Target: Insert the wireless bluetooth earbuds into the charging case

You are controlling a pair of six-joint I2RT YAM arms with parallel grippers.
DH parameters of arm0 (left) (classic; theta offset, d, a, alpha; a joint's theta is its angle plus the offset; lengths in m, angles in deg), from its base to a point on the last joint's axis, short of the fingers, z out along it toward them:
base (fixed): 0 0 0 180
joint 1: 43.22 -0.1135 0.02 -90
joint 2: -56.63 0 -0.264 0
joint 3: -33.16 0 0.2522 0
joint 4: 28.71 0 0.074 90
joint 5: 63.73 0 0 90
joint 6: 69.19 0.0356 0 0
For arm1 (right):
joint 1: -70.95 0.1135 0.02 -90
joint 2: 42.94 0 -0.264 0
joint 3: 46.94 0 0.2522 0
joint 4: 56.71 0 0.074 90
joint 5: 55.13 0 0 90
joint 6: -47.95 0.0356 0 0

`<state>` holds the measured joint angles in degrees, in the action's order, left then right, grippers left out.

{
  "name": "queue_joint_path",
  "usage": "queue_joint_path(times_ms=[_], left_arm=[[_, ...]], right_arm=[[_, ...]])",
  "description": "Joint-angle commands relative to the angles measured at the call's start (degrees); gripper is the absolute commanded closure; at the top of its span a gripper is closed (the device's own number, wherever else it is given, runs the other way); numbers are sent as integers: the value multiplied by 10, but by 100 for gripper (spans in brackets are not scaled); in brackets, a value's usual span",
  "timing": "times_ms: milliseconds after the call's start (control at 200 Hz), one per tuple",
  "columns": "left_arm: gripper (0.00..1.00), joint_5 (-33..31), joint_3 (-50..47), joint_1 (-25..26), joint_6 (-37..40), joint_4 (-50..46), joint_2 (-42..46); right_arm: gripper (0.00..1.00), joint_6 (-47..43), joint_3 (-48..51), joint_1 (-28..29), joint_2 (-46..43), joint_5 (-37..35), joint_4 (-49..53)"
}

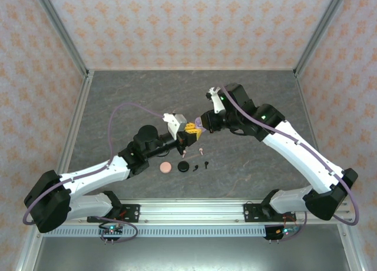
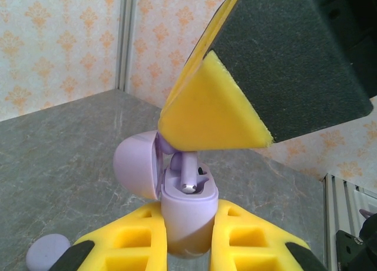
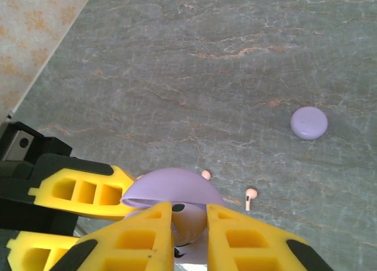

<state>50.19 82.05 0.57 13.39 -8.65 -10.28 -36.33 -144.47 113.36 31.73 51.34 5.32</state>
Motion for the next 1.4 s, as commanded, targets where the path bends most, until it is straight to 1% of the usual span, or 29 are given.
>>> queue_joint_path(times_ms=[0, 460, 686, 1006, 1391], left_arm=[[100, 0, 13, 2, 7, 8, -1], [100, 29, 33, 2, 9, -7, -26], [100, 31, 38, 2, 9, -8, -31], [100, 35, 45, 2, 7, -9, -38], [100, 35, 47, 3, 8, -8, -41]], right_arm=[[82, -50, -25, 4, -12, -27, 24], [82, -169, -27, 6, -22, -22, 30], [82, -210, -19, 15, -19, -55, 33], [82, -245, -13, 21, -16, -86, 31], [82, -263, -2, 27, -17, -72, 37]])
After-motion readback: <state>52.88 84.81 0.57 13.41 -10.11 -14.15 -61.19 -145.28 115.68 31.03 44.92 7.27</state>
